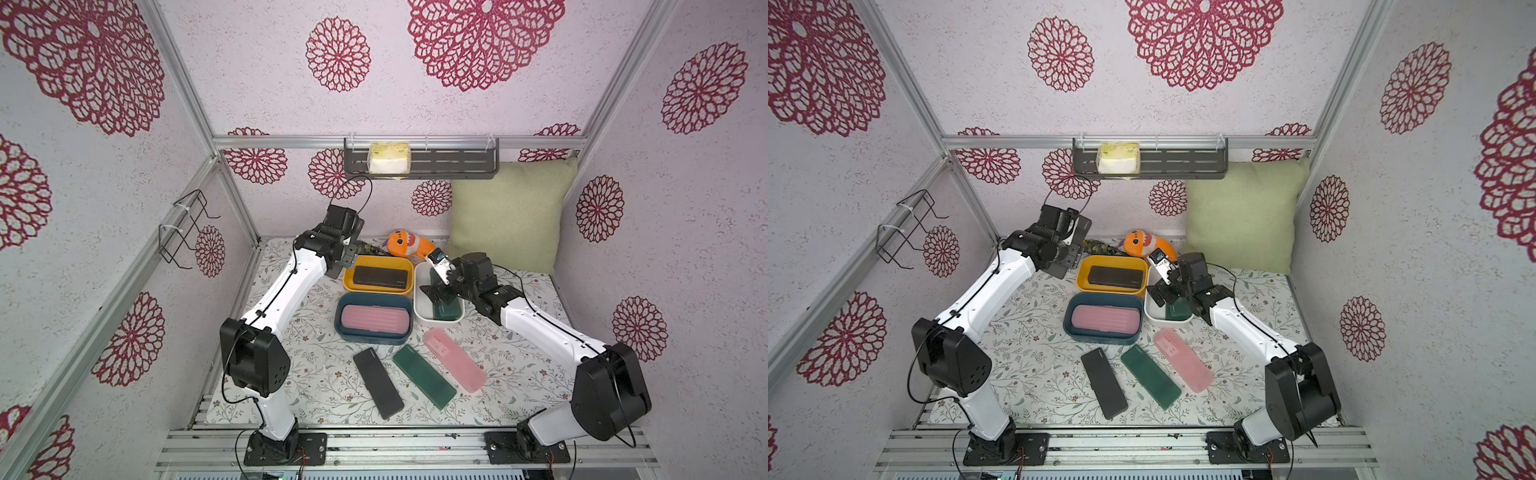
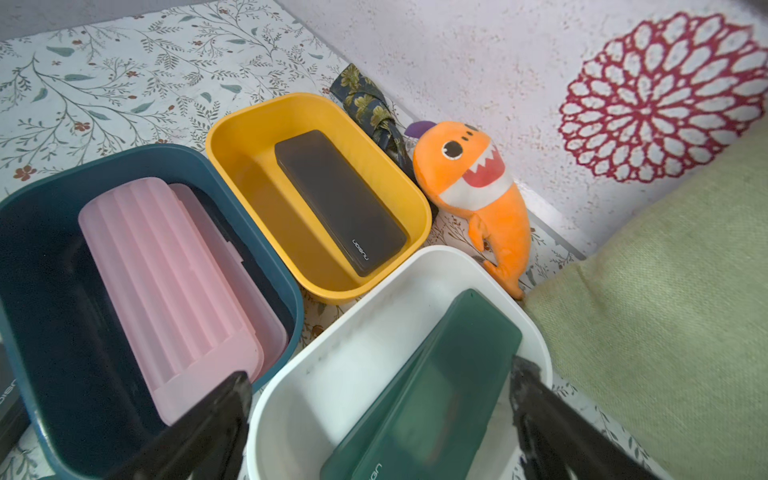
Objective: Place the pencil cases by color into the storage box
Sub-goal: Pick up the pencil case from the center of the board, then place the pencil case at the storage box.
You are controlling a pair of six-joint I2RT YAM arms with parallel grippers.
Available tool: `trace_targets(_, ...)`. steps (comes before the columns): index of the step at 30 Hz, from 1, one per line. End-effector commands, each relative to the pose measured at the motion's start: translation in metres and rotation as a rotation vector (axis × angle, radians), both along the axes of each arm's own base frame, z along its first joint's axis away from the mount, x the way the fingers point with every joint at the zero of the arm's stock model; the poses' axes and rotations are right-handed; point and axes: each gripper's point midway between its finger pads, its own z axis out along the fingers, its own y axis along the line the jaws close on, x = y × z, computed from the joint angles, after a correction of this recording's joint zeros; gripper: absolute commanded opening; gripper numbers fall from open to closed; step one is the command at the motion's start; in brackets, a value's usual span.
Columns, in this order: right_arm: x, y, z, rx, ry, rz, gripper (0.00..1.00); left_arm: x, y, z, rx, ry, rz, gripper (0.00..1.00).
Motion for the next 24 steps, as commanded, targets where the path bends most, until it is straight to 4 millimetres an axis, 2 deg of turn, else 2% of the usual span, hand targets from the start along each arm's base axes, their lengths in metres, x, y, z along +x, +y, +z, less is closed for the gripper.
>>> trace_targets(1,0.000,-0.009,0.024,0.063,-0.046,-0.027,0.99,0.022,-0.019,0.011,0.106,-0.055,-0.237,0.36)
trace_targets(4,-0.002,-0.017,0.024,0.066,-0.050,-0.046,0.99,0.029,-0.036,0.006,0.144,-0.064,-0.399,0.34)
trace_targets(5,-0.002,-0.019,0.023,0.066,-0.051,-0.050,0.99,0.027,-0.045,0.001,0.157,-0.053,-0.484,0.28)
trace_targets(6,-0.003,-0.021,0.022,0.065,-0.049,-0.054,0.99,0.026,-0.051,-0.005,0.173,-0.049,-0.556,0.28)
trace_targets(11,-0.001,-0.029,0.019,0.051,-0.042,-0.081,0.99,0.037,-0.064,-0.015,0.192,-0.060,-0.687,0.32)
trace_targets(12,-0.001,-0.030,0.019,0.050,-0.042,-0.084,0.99,0.040,-0.069,-0.037,0.186,-0.008,-0.722,0.33)
trace_targets(20,0.003,-0.041,0.016,0.028,-0.036,-0.119,0.99,0.044,-0.085,-0.091,0.162,0.132,-0.909,0.34)
trace_targets(24,0.006,-0.047,0.014,0.017,-0.031,-0.139,0.99,0.045,-0.085,-0.121,0.190,0.182,-0.966,0.34)
